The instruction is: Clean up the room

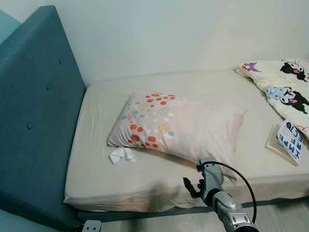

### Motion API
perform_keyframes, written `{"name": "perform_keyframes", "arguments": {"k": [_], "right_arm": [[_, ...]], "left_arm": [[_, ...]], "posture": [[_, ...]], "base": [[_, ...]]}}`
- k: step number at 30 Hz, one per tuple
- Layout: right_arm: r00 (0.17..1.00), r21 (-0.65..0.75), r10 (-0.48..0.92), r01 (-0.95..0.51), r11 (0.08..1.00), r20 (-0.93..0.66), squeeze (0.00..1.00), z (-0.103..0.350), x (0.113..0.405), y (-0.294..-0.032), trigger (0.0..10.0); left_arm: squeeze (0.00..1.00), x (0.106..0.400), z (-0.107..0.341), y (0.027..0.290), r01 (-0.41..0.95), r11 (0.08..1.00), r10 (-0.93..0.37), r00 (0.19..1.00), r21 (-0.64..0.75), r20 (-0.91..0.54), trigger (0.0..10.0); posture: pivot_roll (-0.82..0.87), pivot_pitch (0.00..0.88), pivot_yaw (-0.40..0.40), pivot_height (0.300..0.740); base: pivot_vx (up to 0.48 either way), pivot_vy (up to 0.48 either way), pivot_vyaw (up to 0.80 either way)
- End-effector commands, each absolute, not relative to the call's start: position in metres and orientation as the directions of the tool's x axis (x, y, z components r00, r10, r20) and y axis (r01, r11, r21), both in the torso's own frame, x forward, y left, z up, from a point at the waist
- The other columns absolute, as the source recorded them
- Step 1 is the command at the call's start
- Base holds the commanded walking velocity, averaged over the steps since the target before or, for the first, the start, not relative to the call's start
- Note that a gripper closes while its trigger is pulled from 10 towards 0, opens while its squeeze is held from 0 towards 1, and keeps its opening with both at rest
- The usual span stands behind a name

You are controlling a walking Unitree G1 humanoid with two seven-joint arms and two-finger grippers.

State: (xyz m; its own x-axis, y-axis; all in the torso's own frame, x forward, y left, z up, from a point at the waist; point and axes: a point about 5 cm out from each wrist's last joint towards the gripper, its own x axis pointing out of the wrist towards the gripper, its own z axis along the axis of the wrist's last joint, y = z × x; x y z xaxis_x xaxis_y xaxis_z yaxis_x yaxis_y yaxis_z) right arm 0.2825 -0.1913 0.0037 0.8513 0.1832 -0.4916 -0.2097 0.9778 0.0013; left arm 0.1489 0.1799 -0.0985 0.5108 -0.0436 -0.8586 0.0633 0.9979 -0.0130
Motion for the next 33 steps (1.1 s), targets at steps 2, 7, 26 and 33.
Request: {"name": "perform_keyframes", "arguments": {"k": [2, 7, 26, 33], "right_arm": [[0.832, 0.004, 0.189, -0.219, 0.976, -0.521, 0.00, -0.002, 0.278, -0.190, 10.0], [0.833, 0.004, 0.188, -0.218, 0.976, -0.521, 0.00, -0.002, 0.279, -0.190, 10.0], [0.833, 0.005, 0.183, -0.212, 0.977, -0.522, 0.00, -0.003, 0.279, -0.190, 10.0], [0.831, 0.011, 0.186, -0.212, 0.977, -0.525, 0.00, -0.004, 0.279, -0.188, 10.0]], "left_arm": [[0.00, 0.139, -0.103, 0.179, 0.069, 0.997, -0.047, 0.472, -0.017, -0.880, 10.0], [0.00, 0.140, -0.102, 0.179, 0.072, 0.997, -0.049, 0.473, -0.017, -0.879, 10.0], [0.00, 0.152, -0.098, 0.179, 0.060, 0.998, -0.048, 0.498, -0.020, -0.866, 10.0], [0.00, 0.153, -0.098, 0.179, 0.062, 0.998, -0.045, 0.499, -0.017, -0.866, 10.0]], "posture": [[-0.11, 0.152, -0.016, 0.740], [-0.11, 0.151, -0.015, 0.740], [-0.13, 0.099, -0.003, 0.740], [-0.13, 0.079, 0.006, 0.740]], "base": [[0.000, 0.000, 0.00], [0.000, 0.000, 0.00], [0.000, 0.000, 0.00], [0.000, 0.000, 0.00]]}}
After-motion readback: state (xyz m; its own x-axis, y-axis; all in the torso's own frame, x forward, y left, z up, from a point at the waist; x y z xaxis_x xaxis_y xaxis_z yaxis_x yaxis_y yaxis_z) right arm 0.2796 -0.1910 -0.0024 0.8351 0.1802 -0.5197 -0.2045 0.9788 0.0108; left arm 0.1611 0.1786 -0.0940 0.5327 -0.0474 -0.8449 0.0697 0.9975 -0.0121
